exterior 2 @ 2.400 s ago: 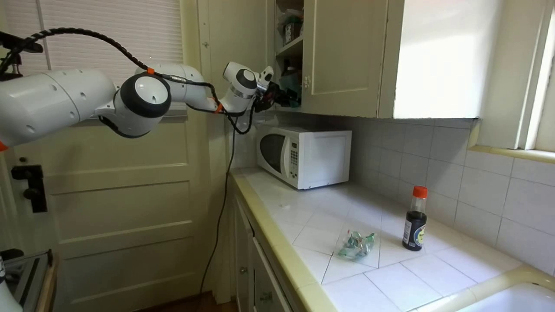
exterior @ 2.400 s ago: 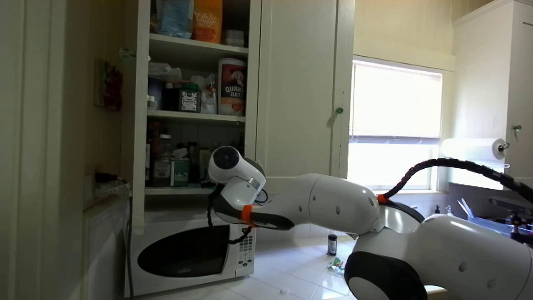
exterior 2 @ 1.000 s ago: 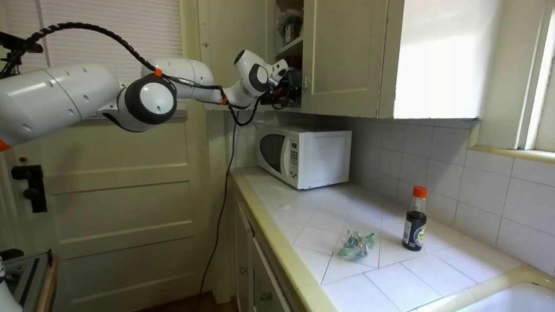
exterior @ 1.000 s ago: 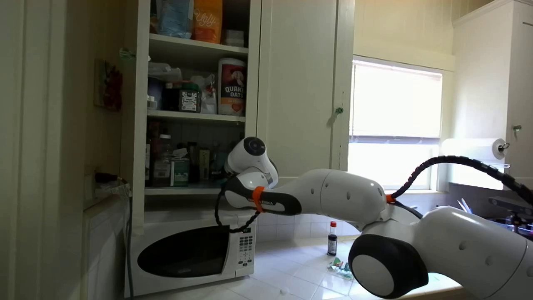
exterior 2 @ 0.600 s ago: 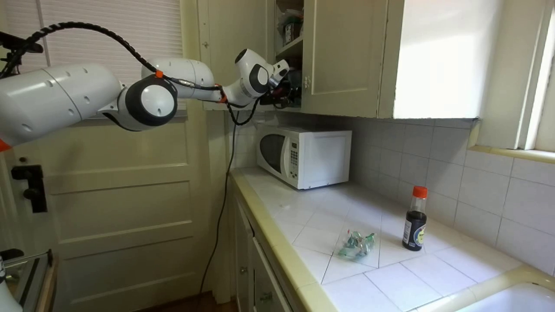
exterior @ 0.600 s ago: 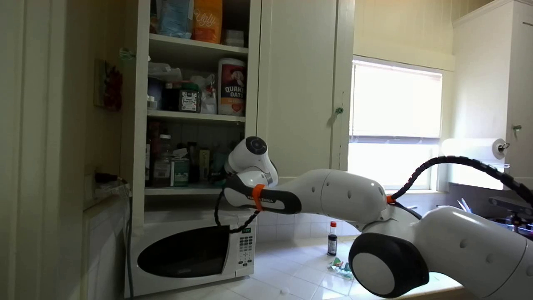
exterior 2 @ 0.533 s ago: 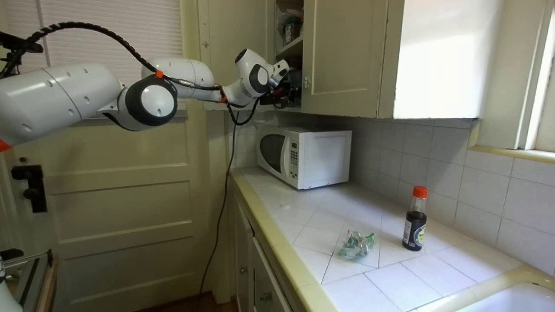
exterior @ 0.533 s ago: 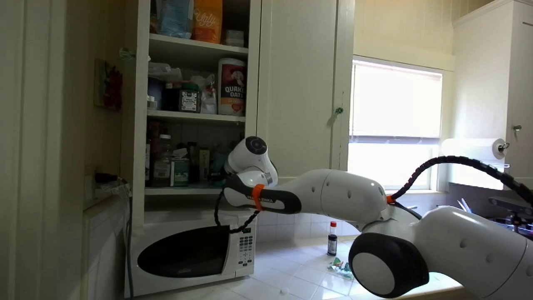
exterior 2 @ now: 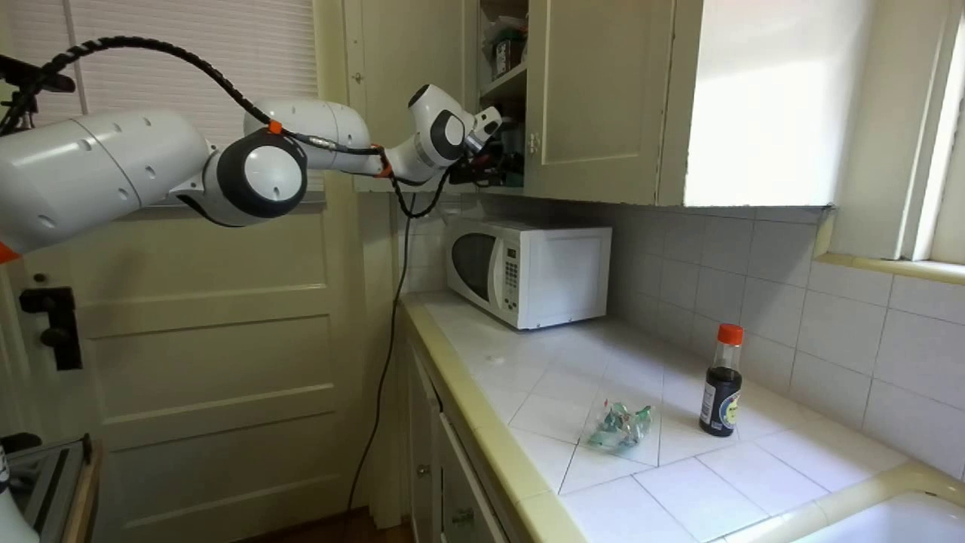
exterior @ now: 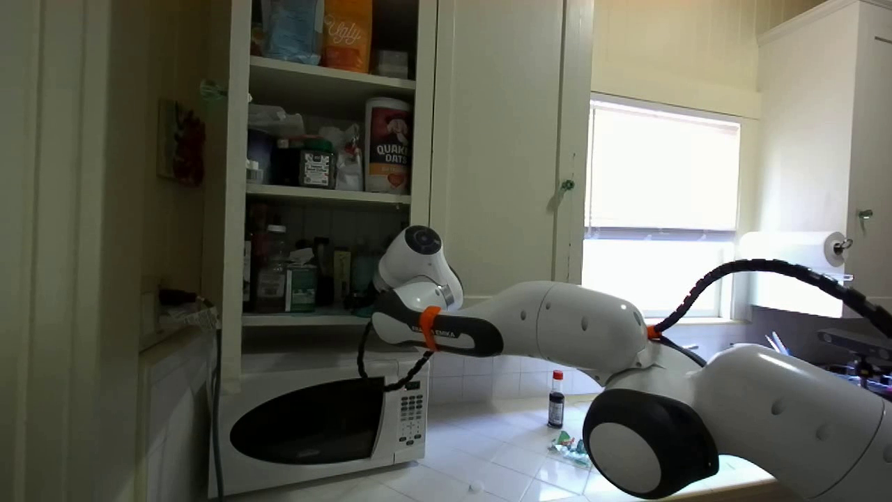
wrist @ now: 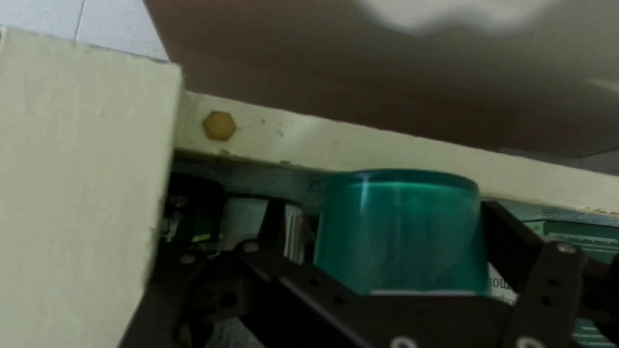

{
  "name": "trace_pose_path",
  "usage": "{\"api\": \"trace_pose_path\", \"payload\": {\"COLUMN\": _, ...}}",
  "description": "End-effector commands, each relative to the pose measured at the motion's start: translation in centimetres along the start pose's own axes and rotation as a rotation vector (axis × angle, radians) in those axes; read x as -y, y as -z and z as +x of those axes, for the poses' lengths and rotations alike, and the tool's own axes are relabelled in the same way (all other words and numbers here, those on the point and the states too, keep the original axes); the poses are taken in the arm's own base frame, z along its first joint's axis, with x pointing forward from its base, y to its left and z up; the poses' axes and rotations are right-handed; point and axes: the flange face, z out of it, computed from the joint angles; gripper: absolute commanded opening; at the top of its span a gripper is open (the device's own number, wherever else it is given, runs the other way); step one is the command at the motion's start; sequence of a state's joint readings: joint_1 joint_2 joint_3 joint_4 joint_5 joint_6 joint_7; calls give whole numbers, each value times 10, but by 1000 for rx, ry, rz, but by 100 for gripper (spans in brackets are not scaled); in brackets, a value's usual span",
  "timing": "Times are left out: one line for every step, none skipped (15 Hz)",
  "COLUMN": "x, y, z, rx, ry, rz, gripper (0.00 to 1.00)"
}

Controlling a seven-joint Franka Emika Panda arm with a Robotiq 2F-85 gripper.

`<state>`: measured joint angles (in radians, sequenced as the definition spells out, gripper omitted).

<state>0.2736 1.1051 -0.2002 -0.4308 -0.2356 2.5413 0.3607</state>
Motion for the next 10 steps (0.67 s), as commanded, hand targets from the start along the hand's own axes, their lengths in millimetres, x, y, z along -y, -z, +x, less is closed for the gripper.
{"api": "trace_pose_path", "payload": {"x": 3, "y": 4, "z": 2, "rx": 40, "ry": 32, "rz": -31, "gripper": 100}}
{"api": "trace_pose_path", "payload": {"x": 4, "y": 5, "z": 2, "rx": 44, "ry": 39, "rz": -40, "gripper": 100}}
{"api": "trace_pose_path", "payload": {"x": 7, "y": 6, "z": 2, "rx": 45, "ry": 45, "rz": -50, "gripper": 100}}
{"api": "trace_pose_path", "payload": {"x": 11, "y": 7, "z": 2, "rx": 50, "ry": 52, "rz": -55, "gripper": 100}}
{"api": "trace_pose_path", "payload": {"x": 13, "y": 8, "z": 2, "rx": 52, "ry": 59, "rz": -59, "gripper": 100}}
{"api": "trace_pose_path", "payload": {"x": 16, "y": 9, "z": 2, "rx": 55, "ry": 64, "rz": -62, "gripper": 100}}
{"api": "trace_pose_path", "payload": {"x": 19, "y": 11, "z": 2, "rx": 59, "ry": 68, "rz": -65, "gripper": 100}}
{"api": "trace_pose_path", "payload": {"x": 24, "y": 13, "z": 2, "rx": 62, "ry": 75, "rz": -67, "gripper": 100}}
{"api": "trace_pose_path", "payload": {"x": 29, "y": 14, "z": 2, "rx": 66, "ry": 79, "rz": -63, "gripper": 100}}
{"api": "trace_pose_path", "payload": {"x": 33, "y": 15, "z": 1, "rx": 66, "ry": 81, "rz": -66, "gripper": 100}}
